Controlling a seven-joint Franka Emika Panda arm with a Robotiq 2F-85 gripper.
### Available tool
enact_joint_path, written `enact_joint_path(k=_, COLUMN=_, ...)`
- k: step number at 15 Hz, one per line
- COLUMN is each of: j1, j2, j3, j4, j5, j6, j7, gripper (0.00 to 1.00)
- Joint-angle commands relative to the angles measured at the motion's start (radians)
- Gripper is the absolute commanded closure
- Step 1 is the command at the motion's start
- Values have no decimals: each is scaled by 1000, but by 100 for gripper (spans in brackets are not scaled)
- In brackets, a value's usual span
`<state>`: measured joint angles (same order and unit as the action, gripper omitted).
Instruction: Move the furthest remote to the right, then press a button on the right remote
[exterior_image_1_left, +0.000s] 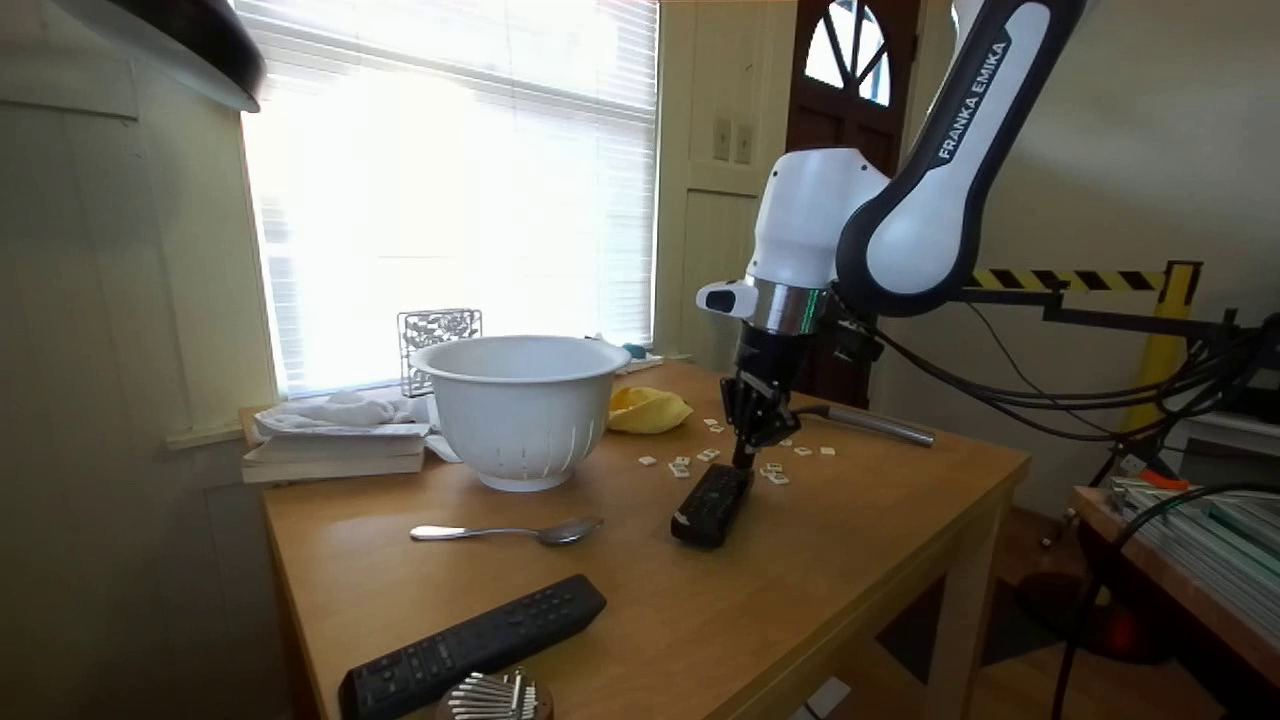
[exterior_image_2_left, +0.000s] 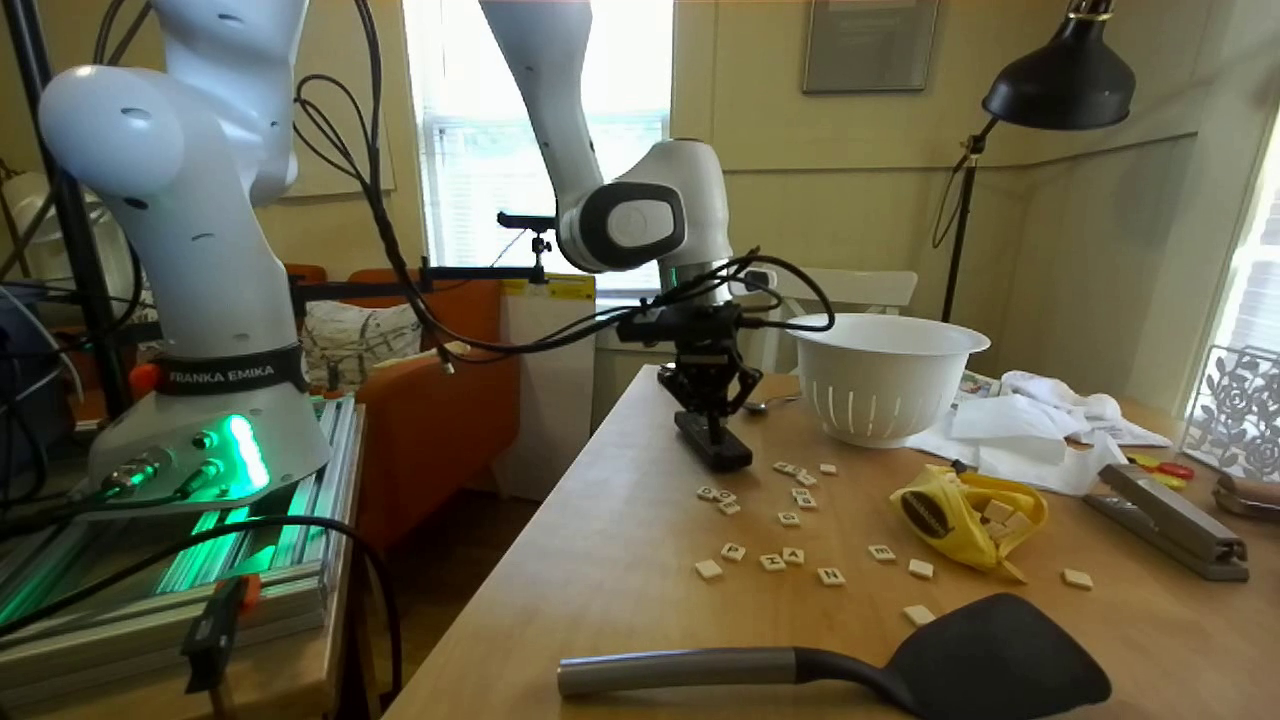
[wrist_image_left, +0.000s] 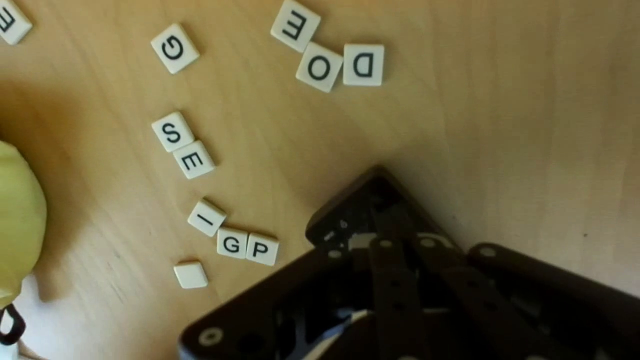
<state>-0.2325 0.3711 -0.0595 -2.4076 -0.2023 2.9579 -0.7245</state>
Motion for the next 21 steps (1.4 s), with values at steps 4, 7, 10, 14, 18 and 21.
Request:
enact_joint_path(k=4, j1=-7, j2=-86, j3=15, j4=-24, j5=-9, j6=-50, j7=13, gripper=100)
enact_joint_path(k=7, j1=-26, j2=-148, j3=40, j4=-43, j5=29, j6=-127, j7=-19, gripper=74)
enact_joint_path(k=10, j1=-47, j2=-237, j3=80, j4=-76, j5=114, j6=-224, j7=-104, gripper=60)
enact_joint_path(k=14, j1=-27, j2=-379, j3=73, j4=-134, j5=281, j6=-335, j7=-333, gripper=32)
enact_joint_path(k=18, j1=25, j2=-488, j3=-1, j4=-162, j5=392, j6=-425, j7=-514, gripper=4)
enact_joint_path(k=21, j1=54, j2=-550, j3=-68, j4=-171, j5=394, j6=-479, j7=-614, gripper=0)
